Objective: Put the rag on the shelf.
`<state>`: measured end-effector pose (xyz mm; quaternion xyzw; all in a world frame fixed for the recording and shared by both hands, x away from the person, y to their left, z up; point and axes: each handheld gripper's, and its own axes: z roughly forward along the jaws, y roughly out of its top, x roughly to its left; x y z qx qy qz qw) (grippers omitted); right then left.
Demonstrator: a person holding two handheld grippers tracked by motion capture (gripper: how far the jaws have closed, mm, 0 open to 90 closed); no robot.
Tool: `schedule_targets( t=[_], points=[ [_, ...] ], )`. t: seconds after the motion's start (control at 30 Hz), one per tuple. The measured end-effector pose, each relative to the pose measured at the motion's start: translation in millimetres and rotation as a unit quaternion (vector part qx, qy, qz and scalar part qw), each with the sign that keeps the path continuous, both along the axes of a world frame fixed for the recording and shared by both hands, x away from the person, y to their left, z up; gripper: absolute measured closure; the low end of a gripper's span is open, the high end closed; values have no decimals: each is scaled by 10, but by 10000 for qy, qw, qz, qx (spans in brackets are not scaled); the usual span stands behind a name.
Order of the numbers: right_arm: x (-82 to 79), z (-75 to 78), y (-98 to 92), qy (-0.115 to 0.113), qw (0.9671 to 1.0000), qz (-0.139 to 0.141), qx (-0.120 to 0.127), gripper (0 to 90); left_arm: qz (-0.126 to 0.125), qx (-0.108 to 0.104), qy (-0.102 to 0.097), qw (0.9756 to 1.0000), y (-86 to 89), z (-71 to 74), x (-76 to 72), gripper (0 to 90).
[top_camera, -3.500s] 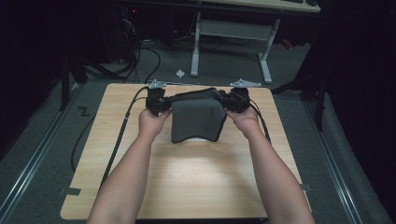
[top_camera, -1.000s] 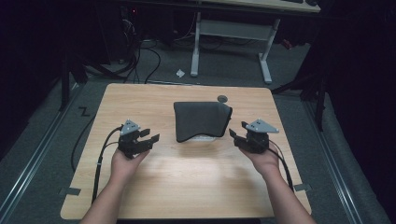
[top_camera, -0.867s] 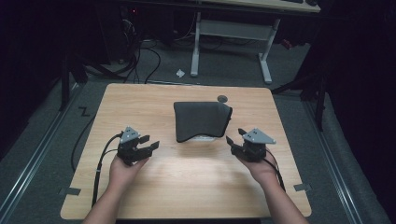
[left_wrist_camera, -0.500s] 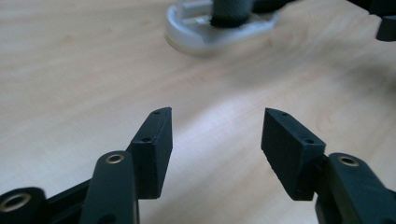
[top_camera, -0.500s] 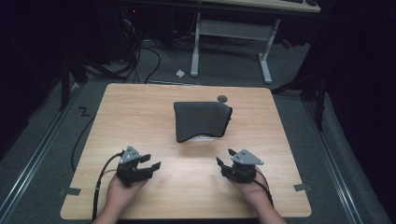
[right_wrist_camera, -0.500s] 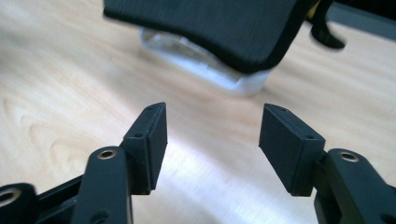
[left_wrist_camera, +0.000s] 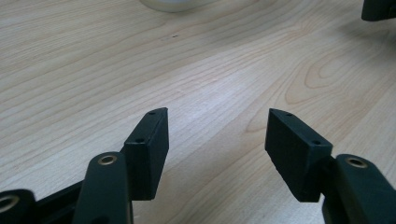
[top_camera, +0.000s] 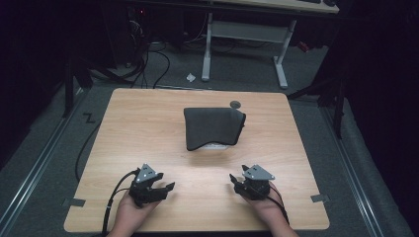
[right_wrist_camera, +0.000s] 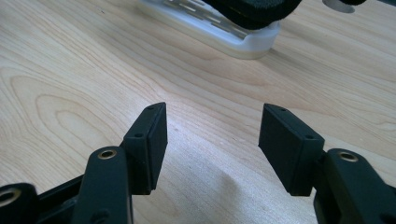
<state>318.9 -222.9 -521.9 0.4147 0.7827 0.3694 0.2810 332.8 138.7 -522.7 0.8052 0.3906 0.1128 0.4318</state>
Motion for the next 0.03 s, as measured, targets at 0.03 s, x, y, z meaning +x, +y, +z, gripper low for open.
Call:
schedule_targets(
  t=[0.03],
  points=[
    [5, -5, -6, 10, 10000, 8, -6, 426, 29, -28, -2, 10000, 7, 5, 4, 400]
  ],
)
